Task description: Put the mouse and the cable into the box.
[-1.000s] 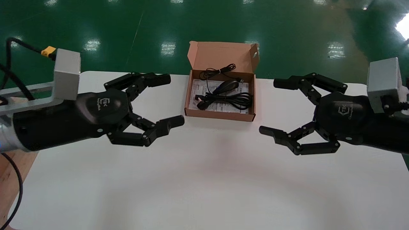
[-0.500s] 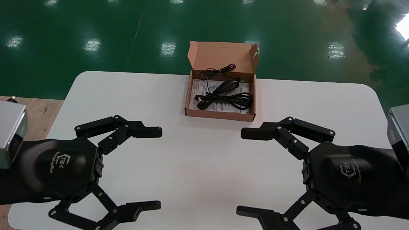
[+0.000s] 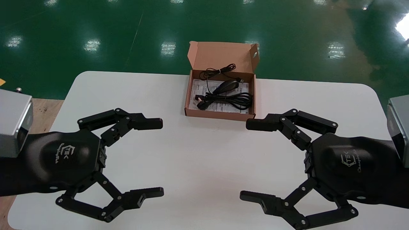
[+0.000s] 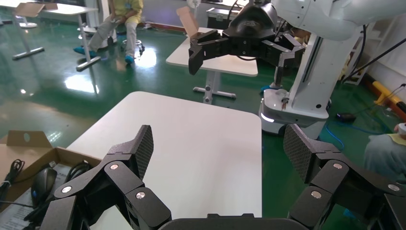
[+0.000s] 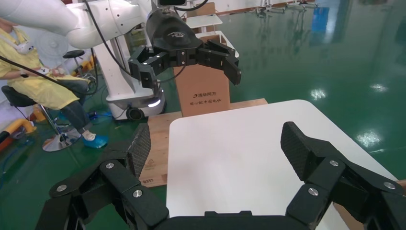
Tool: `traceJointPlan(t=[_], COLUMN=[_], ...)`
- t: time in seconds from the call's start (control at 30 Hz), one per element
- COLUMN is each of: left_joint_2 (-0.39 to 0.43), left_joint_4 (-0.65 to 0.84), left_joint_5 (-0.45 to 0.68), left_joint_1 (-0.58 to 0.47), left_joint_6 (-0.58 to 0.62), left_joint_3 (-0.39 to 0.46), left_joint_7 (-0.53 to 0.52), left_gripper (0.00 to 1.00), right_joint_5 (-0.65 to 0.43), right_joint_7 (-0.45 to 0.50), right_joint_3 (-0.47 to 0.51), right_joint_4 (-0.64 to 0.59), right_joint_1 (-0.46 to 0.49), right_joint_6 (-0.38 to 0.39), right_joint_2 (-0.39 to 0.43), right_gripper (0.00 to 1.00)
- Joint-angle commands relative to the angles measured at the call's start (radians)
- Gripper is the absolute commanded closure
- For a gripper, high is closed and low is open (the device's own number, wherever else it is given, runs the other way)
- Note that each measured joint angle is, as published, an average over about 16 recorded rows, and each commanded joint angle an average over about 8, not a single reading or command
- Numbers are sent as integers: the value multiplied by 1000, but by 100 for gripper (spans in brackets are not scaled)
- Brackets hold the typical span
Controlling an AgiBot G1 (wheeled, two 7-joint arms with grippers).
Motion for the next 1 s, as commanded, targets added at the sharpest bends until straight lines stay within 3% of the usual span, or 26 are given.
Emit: traceJointPlan(t=[0.03,1.0], left_joint_2=[2,10], left_joint_4=[3,14], left_joint_5=[1,6], left_joint_1=[-2,-8], left_joint_6=[-2,-11], left_joint_3=[1,6], left_joint_7=[1,4], left_gripper=[0,0], right_joint_5=[-3,-13], right_joint_7=[-2,-7], right_joint_3=[-1,-3], right_joint_4=[-4,-18], right_joint_1=[2,11], right_joint_6=[1,3], right_joint_2=[0,-2], right_gripper=[0,0])
